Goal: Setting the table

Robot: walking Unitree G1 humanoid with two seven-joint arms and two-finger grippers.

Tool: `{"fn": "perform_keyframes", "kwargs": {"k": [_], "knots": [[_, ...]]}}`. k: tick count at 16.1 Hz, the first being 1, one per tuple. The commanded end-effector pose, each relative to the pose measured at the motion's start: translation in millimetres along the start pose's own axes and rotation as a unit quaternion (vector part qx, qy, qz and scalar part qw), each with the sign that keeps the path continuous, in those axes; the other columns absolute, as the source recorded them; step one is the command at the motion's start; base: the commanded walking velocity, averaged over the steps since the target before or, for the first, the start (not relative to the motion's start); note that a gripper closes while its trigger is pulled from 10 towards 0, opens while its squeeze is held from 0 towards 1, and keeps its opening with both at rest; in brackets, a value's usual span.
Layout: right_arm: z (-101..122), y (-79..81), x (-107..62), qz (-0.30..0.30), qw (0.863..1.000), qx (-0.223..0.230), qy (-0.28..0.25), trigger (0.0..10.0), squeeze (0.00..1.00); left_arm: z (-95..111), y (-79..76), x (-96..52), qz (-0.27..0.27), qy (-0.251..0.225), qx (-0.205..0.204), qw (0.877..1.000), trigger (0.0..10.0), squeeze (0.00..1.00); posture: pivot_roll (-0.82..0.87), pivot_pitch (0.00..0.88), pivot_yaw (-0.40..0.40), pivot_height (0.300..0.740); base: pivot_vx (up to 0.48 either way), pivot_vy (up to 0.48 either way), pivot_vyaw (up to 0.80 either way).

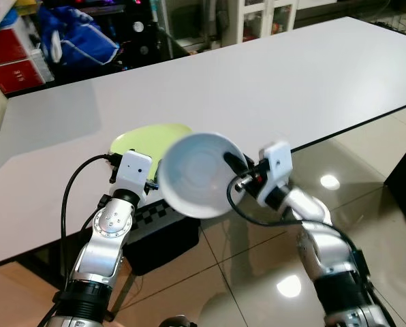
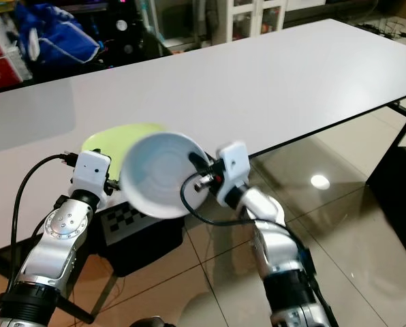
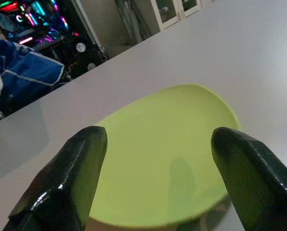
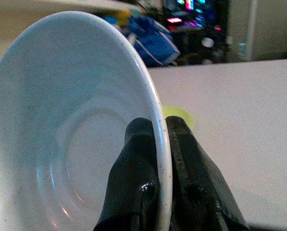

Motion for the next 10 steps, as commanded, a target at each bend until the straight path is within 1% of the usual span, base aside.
{"fn": "perform_keyframes", "kwargs": {"k": [1,2,3,4,5,6,7,9,10], "knots": [[34,-8.8,7.3,-0.008,0.999,0.015,-0.052,10.0,0.0,3,-0.9,2.5,-0.003,-0.004,0.002,1.0,10.0,0.0,0.12,0.0,0.091,0.74,0.0,0.0,0.0],[39,-26.5,8.6,-0.048,0.997,0.036,-0.057,10.0,0.0,3,-0.4,2.9,-0.002,-0.004,-0.001,1.0,10.0,0.0,0.12,0.0,0.091,0.74,0.0,0.0,0.0],[37,-43.4,7.1,-0.088,0.993,0.049,-0.055,10.0,0.0,3,-0.1,2.7,-0.002,-0.005,-0.003,1.0,10.0,0.0,0.13,0.0,0.088,0.74,0.0,0.0,0.0],[36,-52.0,5.8,-0.11,0.991,0.053,-0.054,10.0,0.0,3,0.2,2.6,-0.002,-0.005,-0.002,1.0,10.0,0.0,0.13,0.0,0.088,0.74,0.0,0.0,0.0],[29,-73.9,0.7,-0.167,0.983,0.069,-0.044,10.0,0.0,3,0.8,2.3,-0.001,-0.004,0.001,1.0,10.0,0.0,0.13,0.0,0.089,0.74,0.0,0.0,0.0],[22,-89.0,-4.1,-0.205,0.975,0.083,-0.033,10.0,0.0,2,0.7,2.4,-0.001,-0.002,0.004,1.0,10.0,0.0,0.13,0.0,0.089,0.74,0.0,0.0,0.0],[17,-95.8,-6.5,-0.223,0.971,0.086,-0.024,10.0,0.0,2,0.5,2.4,-0.002,-0.002,0.003,1.0,10.0,0.0,0.13,0.0,0.089,0.74,0.0,0.0,0.0],[-2,-109.0,-12.8,-0.264,0.96,0.089,0.005,10.0,0.0,2,-0.5,2.3,-0.003,0.0,0.003,1.0,10.0,0.0,0.13,0.0,0.089,0.74,0.0,0.0,0.0],[-3,-109.7,-13.1,-0.266,0.96,0.087,0.008,10.0,0.0,2,-0.7,2.1,-0.003,0.0,0.003,1.0,10.0,0.0,0.13,0.0,0.09,0.74,0.0,0.0,0.0]]}}
Point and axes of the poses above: a point about 5 cm out from each wrist's last joint towards the gripper, its own x axis pointing out of the wrist towards the gripper, its own z axis along the axis of the wrist's last joint, y = z × x, the point moved 6 cm from there along x, pointing out of the wrist towards the gripper, and after that the axes turned 8 degrees about -x, right-handed, at the moved point
